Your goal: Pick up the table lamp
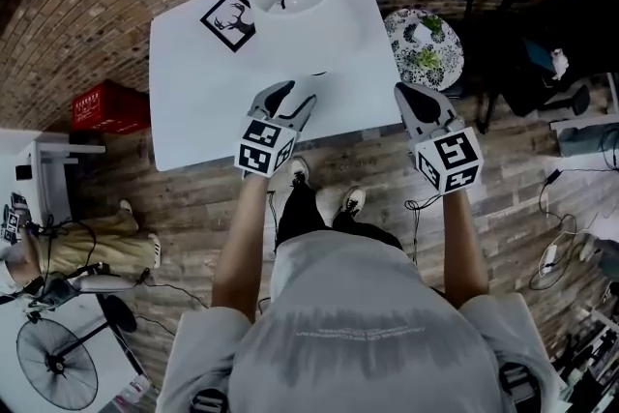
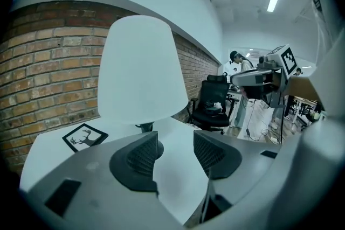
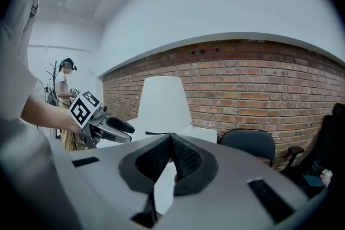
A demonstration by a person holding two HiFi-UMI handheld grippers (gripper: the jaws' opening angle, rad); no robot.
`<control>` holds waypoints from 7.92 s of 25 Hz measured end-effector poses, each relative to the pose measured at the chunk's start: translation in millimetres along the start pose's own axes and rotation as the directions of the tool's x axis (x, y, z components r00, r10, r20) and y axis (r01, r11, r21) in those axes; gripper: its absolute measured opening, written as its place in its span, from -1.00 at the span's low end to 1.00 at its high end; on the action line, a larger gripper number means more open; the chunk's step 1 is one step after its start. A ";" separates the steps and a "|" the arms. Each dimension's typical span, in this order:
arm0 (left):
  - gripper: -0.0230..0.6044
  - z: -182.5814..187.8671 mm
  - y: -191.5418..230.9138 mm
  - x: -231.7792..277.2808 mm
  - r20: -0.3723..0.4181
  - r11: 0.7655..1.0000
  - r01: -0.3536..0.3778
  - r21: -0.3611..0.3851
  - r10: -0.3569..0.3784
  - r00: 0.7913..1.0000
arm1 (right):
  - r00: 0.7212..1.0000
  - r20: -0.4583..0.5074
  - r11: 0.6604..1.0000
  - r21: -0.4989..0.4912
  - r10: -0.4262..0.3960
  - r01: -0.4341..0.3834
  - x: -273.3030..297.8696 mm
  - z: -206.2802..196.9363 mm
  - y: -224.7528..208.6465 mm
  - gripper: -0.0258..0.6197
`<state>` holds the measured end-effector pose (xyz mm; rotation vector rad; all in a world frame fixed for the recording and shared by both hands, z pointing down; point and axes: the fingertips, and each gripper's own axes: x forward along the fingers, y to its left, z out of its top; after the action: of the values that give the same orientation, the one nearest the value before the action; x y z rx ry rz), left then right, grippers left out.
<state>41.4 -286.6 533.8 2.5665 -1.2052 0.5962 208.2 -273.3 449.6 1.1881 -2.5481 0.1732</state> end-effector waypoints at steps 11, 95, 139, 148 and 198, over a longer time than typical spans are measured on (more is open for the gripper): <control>-0.27 -37.4 30.8 46.3 0.025 0.999 -0.032 -0.041 0.033 0.999 | 0.998 -0.027 0.998 -0.019 -0.063 0.063 23.0 1.7 -17.0 -0.92; -0.44 -17.1 89.0 172.7 0.143 0.999 -0.004 0.042 -0.002 0.990 | 0.952 -0.242 0.980 0.013 -0.189 0.198 55.7 -57.1 -46.0 -0.92; -0.49 -10.2 109.5 88.1 0.058 0.994 -0.099 -0.046 0.101 0.993 | 0.985 -0.098 0.989 -0.004 -0.144 0.145 54.0 -8.3 -55.6 -0.92; -0.49 3.9 115.7 51.0 0.068 0.990 -0.123 -0.067 0.128 0.989 | 0.995 -0.034 0.995 -0.032 -0.091 0.090 66.9 22.5 -36.4 -0.92; -0.49 130.2 148.1 -97.1 0.258 0.972 -0.234 0.022 0.221 0.941 | 0.992 0.123 0.979 -0.202 0.014 0.011 100.0 152.5 28.4 -0.92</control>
<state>-95.8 -364.0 380.4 2.6276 -1.6075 0.3521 90.1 -364.4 340.9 1.1507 -2.5978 -0.1613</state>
